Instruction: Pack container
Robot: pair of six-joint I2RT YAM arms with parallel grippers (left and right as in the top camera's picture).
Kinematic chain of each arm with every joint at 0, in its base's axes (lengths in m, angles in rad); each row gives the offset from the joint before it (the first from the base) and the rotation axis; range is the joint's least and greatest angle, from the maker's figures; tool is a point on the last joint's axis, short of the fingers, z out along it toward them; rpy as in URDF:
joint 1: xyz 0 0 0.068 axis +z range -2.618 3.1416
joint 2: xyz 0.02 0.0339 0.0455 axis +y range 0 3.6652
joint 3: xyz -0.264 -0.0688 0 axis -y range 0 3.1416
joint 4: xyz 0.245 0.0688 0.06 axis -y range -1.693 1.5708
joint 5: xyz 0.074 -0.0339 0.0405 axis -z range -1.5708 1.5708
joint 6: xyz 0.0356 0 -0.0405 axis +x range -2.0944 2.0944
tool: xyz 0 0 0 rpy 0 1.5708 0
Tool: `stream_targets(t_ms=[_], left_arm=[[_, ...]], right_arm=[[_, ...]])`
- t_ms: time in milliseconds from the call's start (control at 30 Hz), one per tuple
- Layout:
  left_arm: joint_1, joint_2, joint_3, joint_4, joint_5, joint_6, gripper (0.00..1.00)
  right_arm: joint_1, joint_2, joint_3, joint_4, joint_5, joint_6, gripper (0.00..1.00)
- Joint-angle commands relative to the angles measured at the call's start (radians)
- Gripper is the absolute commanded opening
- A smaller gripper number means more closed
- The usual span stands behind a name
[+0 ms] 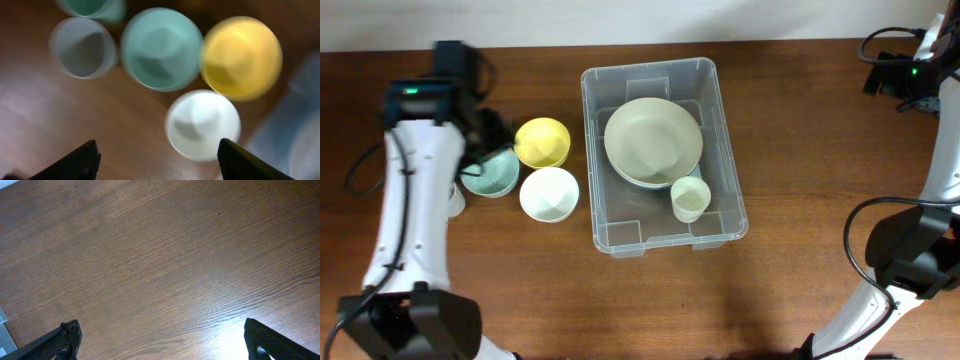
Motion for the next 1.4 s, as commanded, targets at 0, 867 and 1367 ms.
stream_targets(t_ms=[0,867,1367], left_arm=[[0.084,-0.028,0.019,0.011,-0.013,-0.051,0.77],[0.181,0.008,-0.515,0.547,-0.109,0.002,0.76],[0.181,0.074,-0.568,0.718,-0.09,0.251,0.62]], right_arm=[[0.0,-0.014,0.015,0.0,-0.002,0.008,0.99],[0.0,-0.014,0.015,0.0,-0.002,0.008,0.99],[0.0,-0.014,0.015,0.0,-0.002,0.008,0.99]])
